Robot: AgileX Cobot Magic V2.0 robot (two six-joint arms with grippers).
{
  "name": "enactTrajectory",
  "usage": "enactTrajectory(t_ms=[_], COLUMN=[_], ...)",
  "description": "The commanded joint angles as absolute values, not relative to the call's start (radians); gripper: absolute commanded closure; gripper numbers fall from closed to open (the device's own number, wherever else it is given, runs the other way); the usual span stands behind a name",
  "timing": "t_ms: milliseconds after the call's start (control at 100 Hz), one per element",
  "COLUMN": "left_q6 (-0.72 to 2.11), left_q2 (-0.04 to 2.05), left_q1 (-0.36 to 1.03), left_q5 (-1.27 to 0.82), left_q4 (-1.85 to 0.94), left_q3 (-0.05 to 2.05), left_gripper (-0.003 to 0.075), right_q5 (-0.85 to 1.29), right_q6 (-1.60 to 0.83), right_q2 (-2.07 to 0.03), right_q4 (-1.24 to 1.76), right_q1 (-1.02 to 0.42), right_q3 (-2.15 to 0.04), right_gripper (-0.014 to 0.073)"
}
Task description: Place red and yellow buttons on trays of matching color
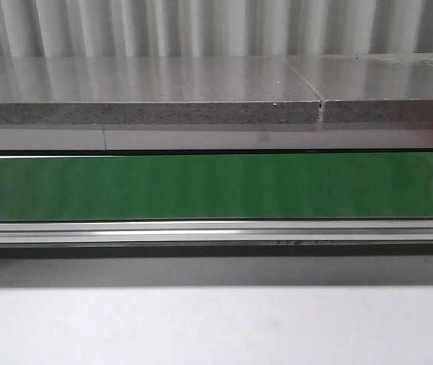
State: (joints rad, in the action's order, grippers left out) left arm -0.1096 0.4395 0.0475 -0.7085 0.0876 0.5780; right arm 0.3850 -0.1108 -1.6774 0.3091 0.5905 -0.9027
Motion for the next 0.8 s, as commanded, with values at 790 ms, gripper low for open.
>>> enactTrajectory(t_ms=[790], left_q6=[-0.113], left_q2=[0.448], left_q1=[0.057], left_q5=[-0.635], left_q4=[0.080], left_q3=[0.605], left_gripper=[0.0741], right_q5=[0.307], right_q6=[-0.257], right_q2=[-1.147], right_q4=[0.337], right_q1=[0.257], right_q3=[-0.923], right_gripper=[0.0104])
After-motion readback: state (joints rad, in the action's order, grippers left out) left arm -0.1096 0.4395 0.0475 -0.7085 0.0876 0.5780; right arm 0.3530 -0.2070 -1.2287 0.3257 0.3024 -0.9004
